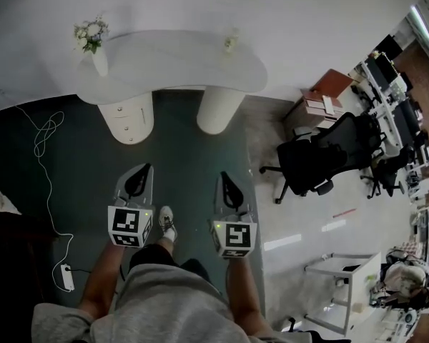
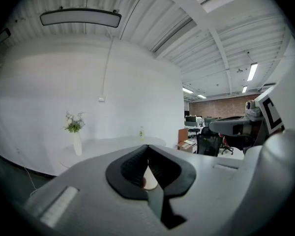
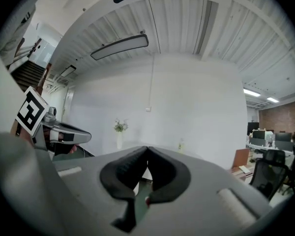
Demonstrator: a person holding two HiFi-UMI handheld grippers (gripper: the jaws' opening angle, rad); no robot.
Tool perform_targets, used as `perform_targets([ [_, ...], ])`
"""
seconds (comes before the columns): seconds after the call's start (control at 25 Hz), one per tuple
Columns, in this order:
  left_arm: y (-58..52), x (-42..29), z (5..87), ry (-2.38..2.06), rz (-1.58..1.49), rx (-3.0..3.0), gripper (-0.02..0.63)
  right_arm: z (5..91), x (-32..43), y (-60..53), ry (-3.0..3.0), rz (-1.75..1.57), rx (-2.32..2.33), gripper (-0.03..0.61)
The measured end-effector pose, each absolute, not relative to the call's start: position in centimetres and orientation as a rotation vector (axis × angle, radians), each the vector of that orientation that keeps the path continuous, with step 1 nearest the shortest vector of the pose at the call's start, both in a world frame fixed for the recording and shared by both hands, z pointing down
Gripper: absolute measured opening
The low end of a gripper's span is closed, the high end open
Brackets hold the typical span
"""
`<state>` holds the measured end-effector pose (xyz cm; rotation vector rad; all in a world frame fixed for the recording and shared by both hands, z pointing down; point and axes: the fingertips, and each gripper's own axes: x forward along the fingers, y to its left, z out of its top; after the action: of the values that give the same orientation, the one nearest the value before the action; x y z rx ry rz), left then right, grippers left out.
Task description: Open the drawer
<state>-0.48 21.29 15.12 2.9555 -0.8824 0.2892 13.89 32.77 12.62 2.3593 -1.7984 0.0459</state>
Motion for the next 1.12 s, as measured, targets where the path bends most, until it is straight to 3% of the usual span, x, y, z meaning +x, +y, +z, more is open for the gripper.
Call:
perform_targets([
  [0.6, 7.0, 6.1, 16.2, -1.008, 0.319, 2.88, 0.01, 13.4, 21.4, 16.2, -1.921, 0.064, 2.261, 0.003],
  [1.12, 0.8, 2.2, 16.9, -1.265, 0.297, 2.751, 0.009, 14.4, 19.0, 7.1, -2.106, 0.056, 2.067, 0.003],
])
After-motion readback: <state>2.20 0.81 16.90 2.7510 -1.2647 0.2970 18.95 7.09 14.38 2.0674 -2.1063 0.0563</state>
